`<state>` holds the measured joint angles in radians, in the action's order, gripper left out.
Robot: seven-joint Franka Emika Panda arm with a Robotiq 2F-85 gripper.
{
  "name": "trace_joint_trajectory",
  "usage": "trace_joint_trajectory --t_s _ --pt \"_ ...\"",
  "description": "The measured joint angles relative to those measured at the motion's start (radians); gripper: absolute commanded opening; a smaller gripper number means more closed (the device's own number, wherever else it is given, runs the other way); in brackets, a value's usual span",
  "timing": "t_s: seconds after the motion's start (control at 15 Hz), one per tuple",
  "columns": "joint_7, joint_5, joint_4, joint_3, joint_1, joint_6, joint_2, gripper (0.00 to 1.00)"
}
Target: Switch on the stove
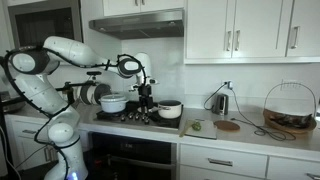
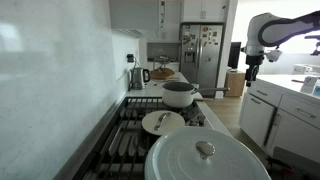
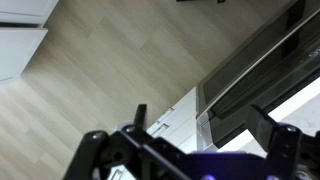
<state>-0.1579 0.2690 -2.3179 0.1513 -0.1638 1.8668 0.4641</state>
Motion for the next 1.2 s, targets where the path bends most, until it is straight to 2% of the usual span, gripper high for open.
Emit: trace_joint_trajectory --t_s 0.33,0.93,1.2 --pt "-0.007 0.000 -0.004 -0.007 0.023 -0.001 0.000 1.00" --pt "-0.158 -0.081 -0.013 -0.094 0.223 -0.002 -0.047 1.00" --pt "-0.244 -0.119 0.005 -0.120 0.283 -0.002 -0.101 1.00"
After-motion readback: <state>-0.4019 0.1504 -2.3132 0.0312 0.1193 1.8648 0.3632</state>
